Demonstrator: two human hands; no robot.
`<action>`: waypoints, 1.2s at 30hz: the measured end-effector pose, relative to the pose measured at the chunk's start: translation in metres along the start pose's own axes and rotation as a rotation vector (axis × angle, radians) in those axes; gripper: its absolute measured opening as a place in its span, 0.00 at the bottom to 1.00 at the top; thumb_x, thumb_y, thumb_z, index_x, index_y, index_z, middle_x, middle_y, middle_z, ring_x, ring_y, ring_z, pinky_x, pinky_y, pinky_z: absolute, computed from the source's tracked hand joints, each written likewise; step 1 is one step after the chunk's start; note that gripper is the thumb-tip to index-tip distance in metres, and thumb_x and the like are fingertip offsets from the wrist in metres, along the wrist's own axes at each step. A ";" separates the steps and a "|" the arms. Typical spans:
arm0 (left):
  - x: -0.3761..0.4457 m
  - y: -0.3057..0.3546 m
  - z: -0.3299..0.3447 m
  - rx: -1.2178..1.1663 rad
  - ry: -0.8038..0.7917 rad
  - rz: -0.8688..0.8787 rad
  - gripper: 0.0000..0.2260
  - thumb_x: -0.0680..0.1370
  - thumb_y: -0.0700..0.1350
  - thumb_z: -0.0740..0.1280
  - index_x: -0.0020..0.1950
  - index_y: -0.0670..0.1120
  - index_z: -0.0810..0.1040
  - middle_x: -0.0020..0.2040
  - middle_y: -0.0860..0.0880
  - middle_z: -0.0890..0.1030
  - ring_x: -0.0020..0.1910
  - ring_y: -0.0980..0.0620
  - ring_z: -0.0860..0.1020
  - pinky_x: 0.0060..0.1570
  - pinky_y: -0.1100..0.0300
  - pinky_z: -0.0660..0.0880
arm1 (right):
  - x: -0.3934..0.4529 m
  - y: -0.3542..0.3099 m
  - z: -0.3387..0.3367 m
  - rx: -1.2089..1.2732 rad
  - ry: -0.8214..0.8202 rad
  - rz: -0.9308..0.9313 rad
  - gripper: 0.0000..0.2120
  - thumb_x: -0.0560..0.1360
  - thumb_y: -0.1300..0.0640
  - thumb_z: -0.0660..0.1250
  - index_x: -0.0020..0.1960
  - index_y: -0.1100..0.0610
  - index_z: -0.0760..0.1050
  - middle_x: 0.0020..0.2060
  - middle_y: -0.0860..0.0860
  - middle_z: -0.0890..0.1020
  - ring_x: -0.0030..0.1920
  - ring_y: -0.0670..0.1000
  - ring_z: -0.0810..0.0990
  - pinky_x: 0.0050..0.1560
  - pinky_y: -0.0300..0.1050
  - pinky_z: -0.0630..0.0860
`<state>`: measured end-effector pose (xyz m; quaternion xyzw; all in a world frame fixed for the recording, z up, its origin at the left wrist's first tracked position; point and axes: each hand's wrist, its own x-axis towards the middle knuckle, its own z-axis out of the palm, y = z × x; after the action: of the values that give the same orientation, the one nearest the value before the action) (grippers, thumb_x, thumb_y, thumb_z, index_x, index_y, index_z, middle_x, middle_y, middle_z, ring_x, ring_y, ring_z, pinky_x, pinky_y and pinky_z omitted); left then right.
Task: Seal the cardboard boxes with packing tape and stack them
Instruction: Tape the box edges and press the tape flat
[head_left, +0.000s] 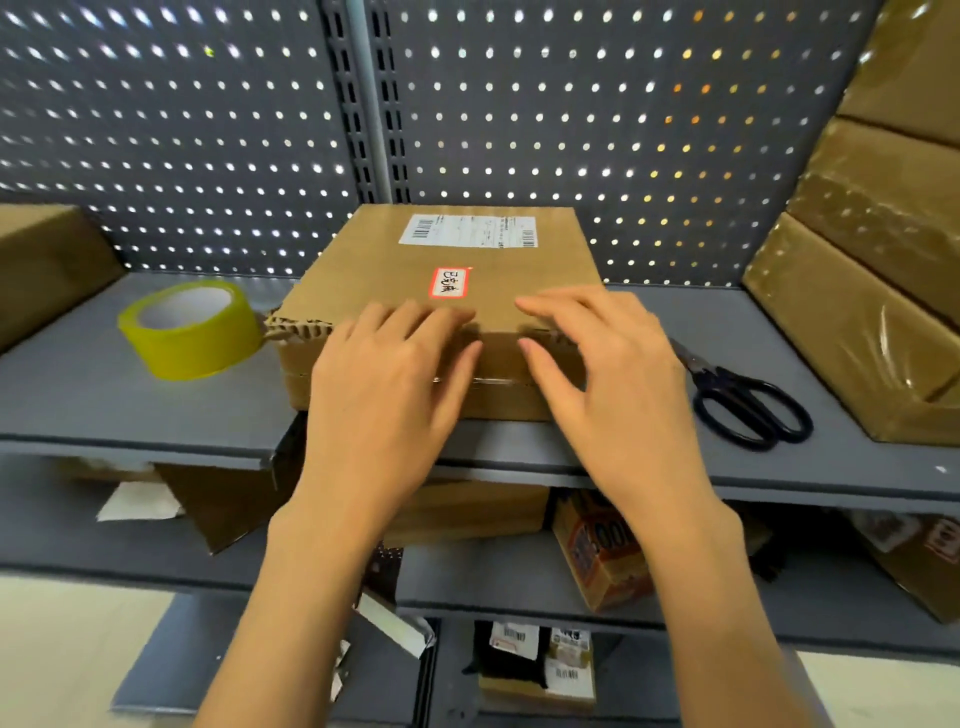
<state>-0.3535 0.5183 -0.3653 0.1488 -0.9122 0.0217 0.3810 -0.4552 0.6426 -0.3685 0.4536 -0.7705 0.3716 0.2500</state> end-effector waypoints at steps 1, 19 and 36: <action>-0.005 -0.008 -0.005 0.012 0.005 -0.029 0.11 0.78 0.49 0.63 0.55 0.45 0.80 0.46 0.46 0.82 0.44 0.43 0.78 0.41 0.53 0.70 | 0.001 -0.006 0.006 0.003 0.005 -0.023 0.13 0.74 0.57 0.66 0.58 0.56 0.79 0.51 0.50 0.81 0.53 0.53 0.77 0.55 0.50 0.73; -0.049 -0.198 -0.055 0.101 0.101 -0.193 0.09 0.78 0.48 0.64 0.51 0.45 0.81 0.46 0.46 0.82 0.46 0.41 0.77 0.42 0.50 0.72 | 0.038 -0.145 0.135 0.114 -0.011 -0.120 0.11 0.74 0.57 0.66 0.55 0.56 0.79 0.48 0.51 0.80 0.52 0.53 0.74 0.54 0.44 0.67; -0.033 -0.251 -0.003 -0.007 -0.139 -0.052 0.19 0.75 0.53 0.57 0.53 0.42 0.80 0.46 0.43 0.82 0.44 0.39 0.78 0.46 0.51 0.67 | 0.036 -0.168 0.166 -0.197 -0.018 0.008 0.08 0.74 0.57 0.65 0.51 0.57 0.80 0.45 0.52 0.81 0.51 0.56 0.77 0.56 0.45 0.63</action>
<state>-0.2572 0.2876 -0.4049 0.1721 -0.9324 -0.0017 0.3179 -0.3314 0.4390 -0.3843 0.4271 -0.8073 0.2907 0.2851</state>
